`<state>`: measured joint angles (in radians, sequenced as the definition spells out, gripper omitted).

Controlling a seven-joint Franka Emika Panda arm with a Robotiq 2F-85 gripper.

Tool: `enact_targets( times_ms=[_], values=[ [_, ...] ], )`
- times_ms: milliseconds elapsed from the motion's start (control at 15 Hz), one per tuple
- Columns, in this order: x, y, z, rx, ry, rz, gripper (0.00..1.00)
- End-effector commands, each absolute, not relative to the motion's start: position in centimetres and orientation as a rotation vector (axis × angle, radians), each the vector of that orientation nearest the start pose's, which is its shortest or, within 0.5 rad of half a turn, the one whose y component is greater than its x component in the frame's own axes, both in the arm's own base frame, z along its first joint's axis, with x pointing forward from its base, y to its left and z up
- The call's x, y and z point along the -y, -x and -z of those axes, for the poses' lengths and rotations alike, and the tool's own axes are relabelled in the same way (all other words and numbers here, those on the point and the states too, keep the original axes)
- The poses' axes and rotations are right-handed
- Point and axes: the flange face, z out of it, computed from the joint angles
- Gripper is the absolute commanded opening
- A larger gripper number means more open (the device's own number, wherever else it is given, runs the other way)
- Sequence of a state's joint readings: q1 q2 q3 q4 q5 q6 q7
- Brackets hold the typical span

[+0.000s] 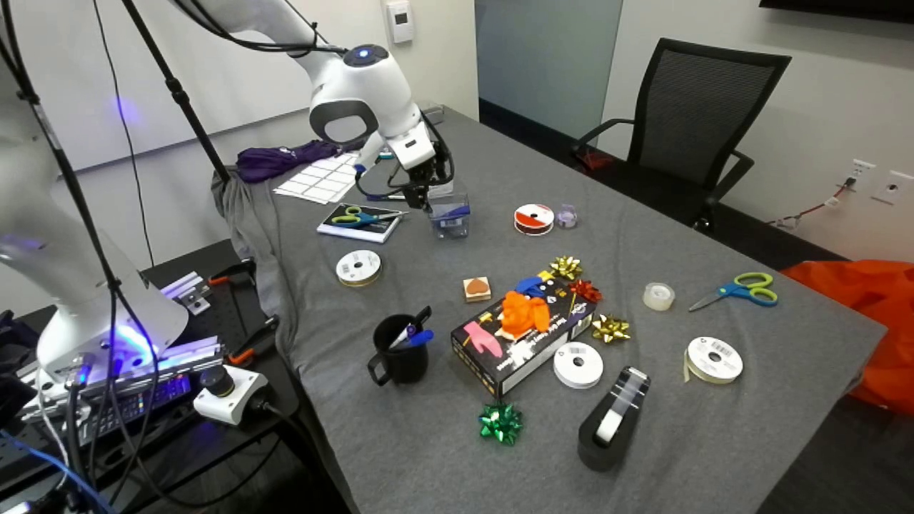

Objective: Pick up the blue utility knife and place it in the clear bowl then place the clear bowl on top of the orange tape

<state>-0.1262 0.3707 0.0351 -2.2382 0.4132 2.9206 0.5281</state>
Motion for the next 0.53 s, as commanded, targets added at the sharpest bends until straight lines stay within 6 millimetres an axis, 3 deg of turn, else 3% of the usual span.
enact_targets(
  times_ms=[0,467],
  values=[
    [8.8,-54.4,-25.6,-1.401,2.563,0.289,1.0],
    [12.2,-53.2,-28.4,-1.389,2.666,0.138,1.0]
  ],
)
